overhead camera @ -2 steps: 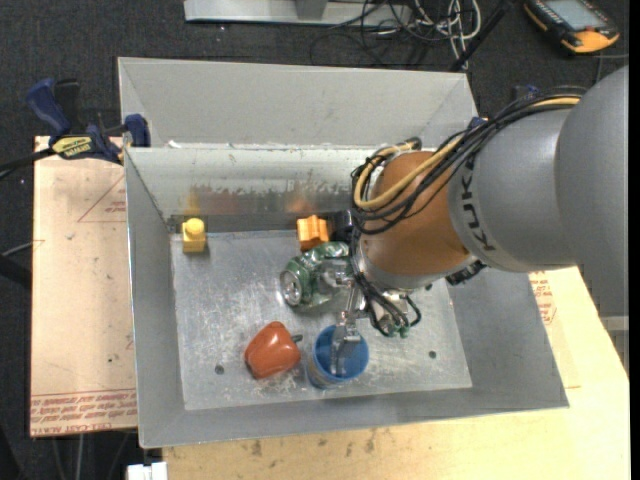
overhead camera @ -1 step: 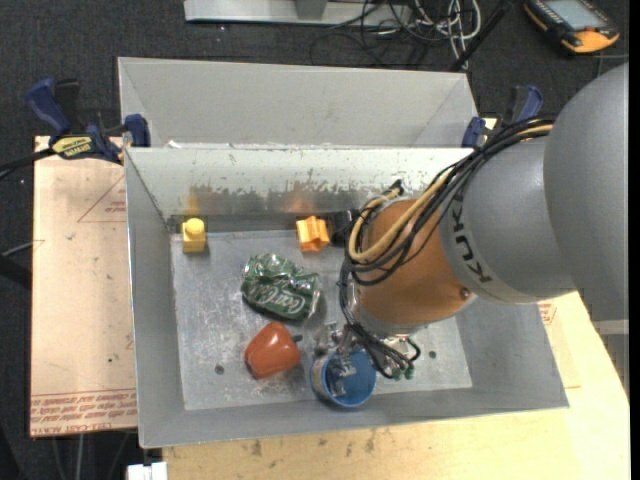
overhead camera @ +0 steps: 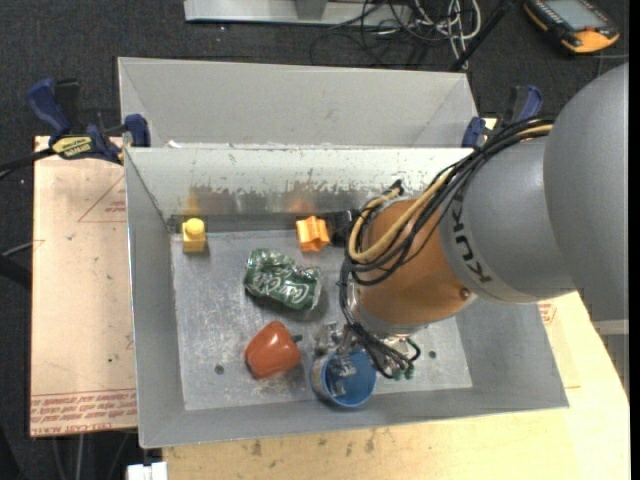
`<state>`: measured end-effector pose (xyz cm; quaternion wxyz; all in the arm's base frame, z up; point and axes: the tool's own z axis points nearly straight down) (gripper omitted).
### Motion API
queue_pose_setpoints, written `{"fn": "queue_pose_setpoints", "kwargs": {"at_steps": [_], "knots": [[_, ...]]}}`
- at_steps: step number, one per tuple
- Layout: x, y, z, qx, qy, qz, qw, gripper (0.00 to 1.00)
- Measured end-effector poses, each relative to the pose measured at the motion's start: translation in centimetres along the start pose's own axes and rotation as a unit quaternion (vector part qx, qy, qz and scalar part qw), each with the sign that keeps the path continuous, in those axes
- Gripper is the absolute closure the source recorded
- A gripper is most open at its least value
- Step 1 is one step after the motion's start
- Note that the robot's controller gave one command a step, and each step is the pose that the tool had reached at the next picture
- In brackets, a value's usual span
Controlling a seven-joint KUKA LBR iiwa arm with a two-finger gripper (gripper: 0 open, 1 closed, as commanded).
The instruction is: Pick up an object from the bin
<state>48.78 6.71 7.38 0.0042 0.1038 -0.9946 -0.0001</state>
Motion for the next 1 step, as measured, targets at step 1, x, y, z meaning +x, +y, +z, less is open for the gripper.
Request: {"fn": "queue_pose_setpoints", "kwargs": {"at_steps": [1], "knots": [[-1.11, 0.93, -13.47, 0.000, -0.0054, 0.013, 0.9999, 1.00]]}}
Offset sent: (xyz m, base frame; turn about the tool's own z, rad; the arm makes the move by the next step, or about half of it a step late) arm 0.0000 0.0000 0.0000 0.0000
